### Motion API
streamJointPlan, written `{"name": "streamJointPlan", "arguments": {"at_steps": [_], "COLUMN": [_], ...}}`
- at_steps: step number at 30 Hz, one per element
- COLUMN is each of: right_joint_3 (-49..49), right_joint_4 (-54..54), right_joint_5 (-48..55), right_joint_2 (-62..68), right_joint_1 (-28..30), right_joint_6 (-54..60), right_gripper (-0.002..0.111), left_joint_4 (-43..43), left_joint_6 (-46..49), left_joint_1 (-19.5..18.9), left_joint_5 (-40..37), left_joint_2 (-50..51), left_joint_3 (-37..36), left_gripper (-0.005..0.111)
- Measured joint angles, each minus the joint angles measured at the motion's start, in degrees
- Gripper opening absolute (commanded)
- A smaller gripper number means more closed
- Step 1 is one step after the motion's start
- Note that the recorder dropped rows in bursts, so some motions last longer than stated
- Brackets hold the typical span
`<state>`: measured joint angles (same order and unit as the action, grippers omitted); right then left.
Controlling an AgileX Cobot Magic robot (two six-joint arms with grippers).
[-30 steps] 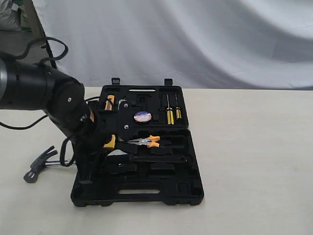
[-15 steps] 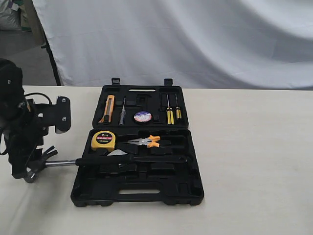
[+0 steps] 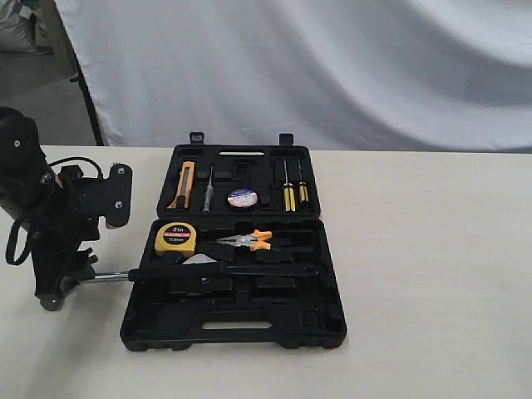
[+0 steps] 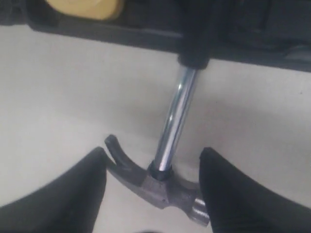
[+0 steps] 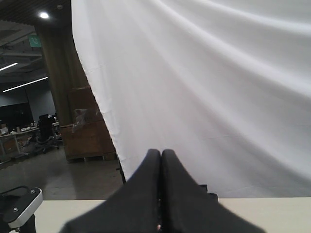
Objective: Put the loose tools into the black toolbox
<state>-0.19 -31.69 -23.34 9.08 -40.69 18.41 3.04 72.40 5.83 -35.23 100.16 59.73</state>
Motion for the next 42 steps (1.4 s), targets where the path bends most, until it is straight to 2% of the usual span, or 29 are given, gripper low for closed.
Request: {"name": "streamJointPlan", "arguments": {"at_steps": [5,17,19,23,34,42], "right_joint_3": [0.00,0.00,0.00,0.00,0.00,0.00], "right_joint_4": [0.00,0.00,0.00,0.00,0.00,0.00], "right_joint_5": [0.00,0.00,0.00,0.00,0.00,0.00], "right_joint_2": [0.00,0.00,0.00,0.00,0.00,0.00], "right_joint_1": [0.00,0.00,0.00,0.00,0.00,0.00], "right_joint_6": [0.00,0.00,0.00,0.00,0.00,0.00], "right_gripper": [0.000,0.000,0.000,0.000,0.000,0.000], "left_joint_4": [2.60,2.60,2.60,2.60,2.75,2.75], "left_joint_6": [4.24,5.78,5.78,5.78,5.97,4.06], "left_joint_1": [0.00,0.00,0.00,0.00,0.00,0.24], "left_joint_5": [0.28,4.25,4.61,4.84,4.20,-5.57], "left_joint_2": [0.54,7.12,7.75,7.98,7.46,1.65], "left_joint_3": [0.00,0.00,0.00,0.00,0.00,3.69], "left_gripper": [0.054,0.052,0.042,0.001,0.000,0.000]}}
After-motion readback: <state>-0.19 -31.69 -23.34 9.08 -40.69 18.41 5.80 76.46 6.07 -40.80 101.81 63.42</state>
